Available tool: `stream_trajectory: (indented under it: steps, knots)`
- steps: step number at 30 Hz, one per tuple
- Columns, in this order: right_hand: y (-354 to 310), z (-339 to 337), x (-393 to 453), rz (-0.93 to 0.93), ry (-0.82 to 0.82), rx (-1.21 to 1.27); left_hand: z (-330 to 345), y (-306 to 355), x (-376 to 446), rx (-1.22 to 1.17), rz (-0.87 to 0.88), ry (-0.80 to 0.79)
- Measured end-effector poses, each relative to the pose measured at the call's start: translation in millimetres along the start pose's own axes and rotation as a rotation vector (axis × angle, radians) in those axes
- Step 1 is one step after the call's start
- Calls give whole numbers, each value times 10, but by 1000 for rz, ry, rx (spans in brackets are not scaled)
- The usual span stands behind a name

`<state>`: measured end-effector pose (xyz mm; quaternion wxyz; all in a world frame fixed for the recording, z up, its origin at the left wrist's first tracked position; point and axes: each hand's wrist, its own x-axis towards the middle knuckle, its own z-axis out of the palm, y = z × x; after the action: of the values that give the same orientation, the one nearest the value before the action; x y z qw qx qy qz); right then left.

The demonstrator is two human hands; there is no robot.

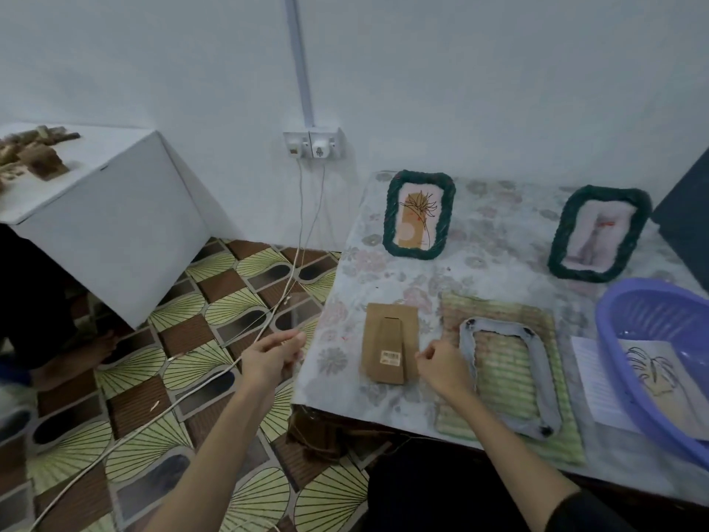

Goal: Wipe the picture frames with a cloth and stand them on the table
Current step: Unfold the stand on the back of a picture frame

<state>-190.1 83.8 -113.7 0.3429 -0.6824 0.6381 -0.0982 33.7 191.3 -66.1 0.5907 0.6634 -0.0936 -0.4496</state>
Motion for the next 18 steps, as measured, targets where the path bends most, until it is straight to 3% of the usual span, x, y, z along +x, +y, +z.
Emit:
stream_trajectory:
  steps: [2,5,8,12,18]
  knots:
    - [35,-189,-101,-5,-50,212,176,-43,-65,-1,-18,-37]
    - [169,-496,-293,101,-299,619,541,-168,-167,22,-27,-94]
    - [412,-711,-395,97,-419,664,953,-337,-286,51,-28,-167]
    - [756,-980,-430,108,-308,757,1448,-555,-412,95,-42,-196]
    - [1099,-1253,-467,151,-117,707,1971,-839,-435,193,-51,-233]
